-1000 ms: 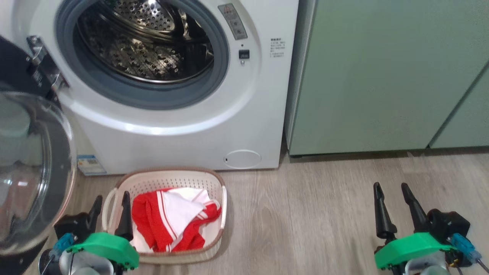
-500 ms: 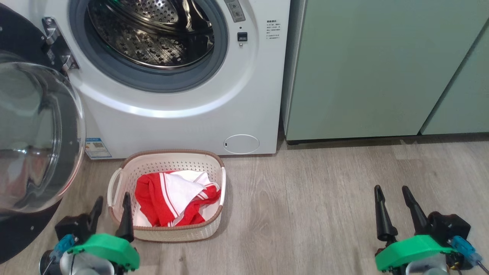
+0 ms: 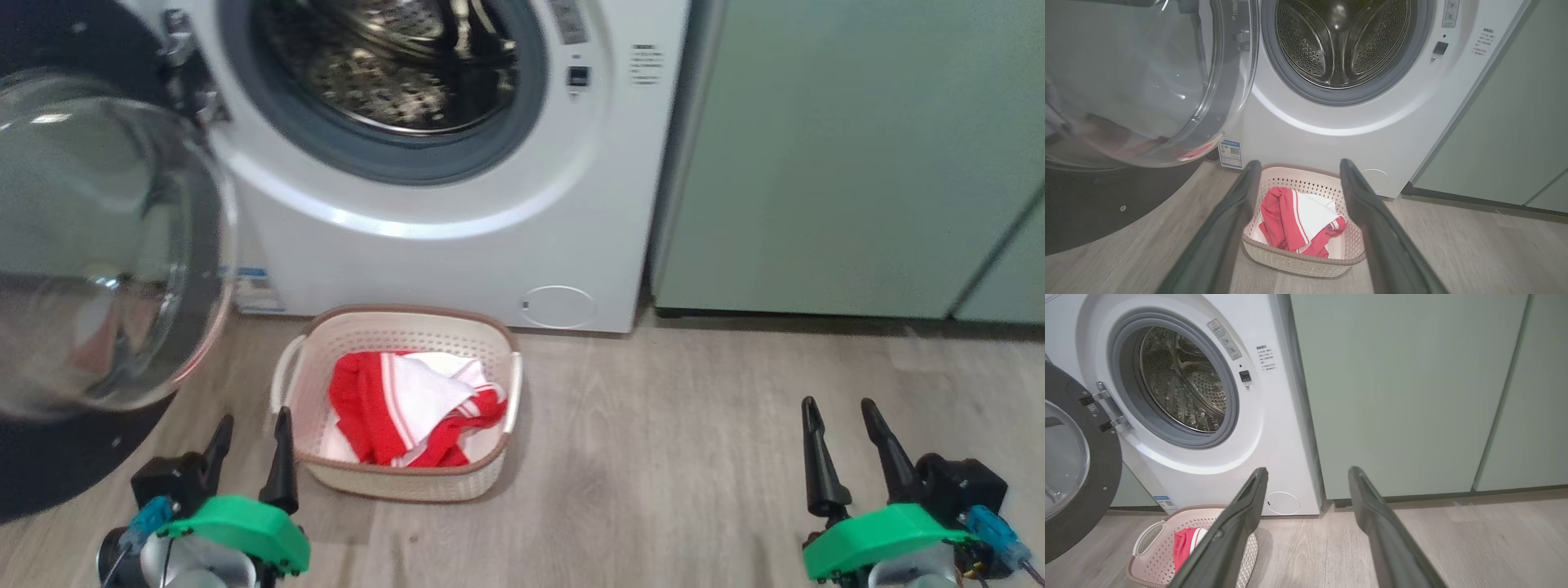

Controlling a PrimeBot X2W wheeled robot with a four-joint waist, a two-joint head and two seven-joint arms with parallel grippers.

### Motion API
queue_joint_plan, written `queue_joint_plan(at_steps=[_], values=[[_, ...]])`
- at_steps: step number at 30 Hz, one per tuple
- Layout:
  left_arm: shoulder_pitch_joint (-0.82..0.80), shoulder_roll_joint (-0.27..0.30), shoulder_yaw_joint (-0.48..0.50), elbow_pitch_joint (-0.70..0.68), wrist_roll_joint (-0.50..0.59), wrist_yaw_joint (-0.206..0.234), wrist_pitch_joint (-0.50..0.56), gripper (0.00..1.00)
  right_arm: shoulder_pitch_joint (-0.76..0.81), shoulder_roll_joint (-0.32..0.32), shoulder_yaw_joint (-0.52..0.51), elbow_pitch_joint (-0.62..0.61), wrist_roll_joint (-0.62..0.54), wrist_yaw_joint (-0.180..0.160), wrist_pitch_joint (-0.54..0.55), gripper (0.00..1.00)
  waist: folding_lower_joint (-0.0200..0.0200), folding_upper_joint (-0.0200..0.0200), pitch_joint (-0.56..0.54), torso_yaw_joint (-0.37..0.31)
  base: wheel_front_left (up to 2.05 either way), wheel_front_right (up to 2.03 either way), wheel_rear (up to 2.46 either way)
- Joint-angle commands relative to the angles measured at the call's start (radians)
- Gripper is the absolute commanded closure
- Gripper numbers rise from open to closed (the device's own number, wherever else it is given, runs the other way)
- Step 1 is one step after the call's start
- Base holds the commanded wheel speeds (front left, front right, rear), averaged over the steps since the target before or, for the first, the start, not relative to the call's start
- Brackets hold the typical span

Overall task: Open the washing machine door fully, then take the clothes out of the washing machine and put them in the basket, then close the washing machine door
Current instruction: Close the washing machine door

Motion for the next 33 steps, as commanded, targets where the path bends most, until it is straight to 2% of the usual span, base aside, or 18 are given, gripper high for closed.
queue_joint_plan(at_steps=[1, 17, 22, 33], values=[[-0.058, 0.006, 0.027, -0.034, 0.014, -0.004, -0.011, 0.00, -0.009, -0.002, 0.026, -0.032, 0.001, -0.001, -0.006, 0.00, 0.0000, 0.0000, 0.000, 0.058, 0.00, 0.00, 0.00], [-0.073, 0.006, 0.069, -0.040, 0.045, 0.000, -0.011, 0.00, -0.016, 0.004, 0.037, -0.038, 0.006, -0.001, -0.006, 0.00, 0.0000, 0.0000, 0.005, 0.414, 0.00, 0.00, 0.00], [-0.068, 0.004, 0.083, -0.057, 0.054, 0.002, -0.011, 0.00, -0.023, 0.004, 0.045, -0.039, 0.012, -0.001, -0.006, 0.00, 0.0000, 0.0000, 0.007, 0.502, 0.00, 0.00, 0.00], [-0.014, -0.010, 0.163, -0.143, 0.035, 0.020, -0.011, 0.00, -0.105, 0.005, 0.122, -0.008, 0.017, -0.001, -0.006, 0.00, 0.0000, 0.0000, 0.050, 0.535, 0.00, 0.00, 0.00]])
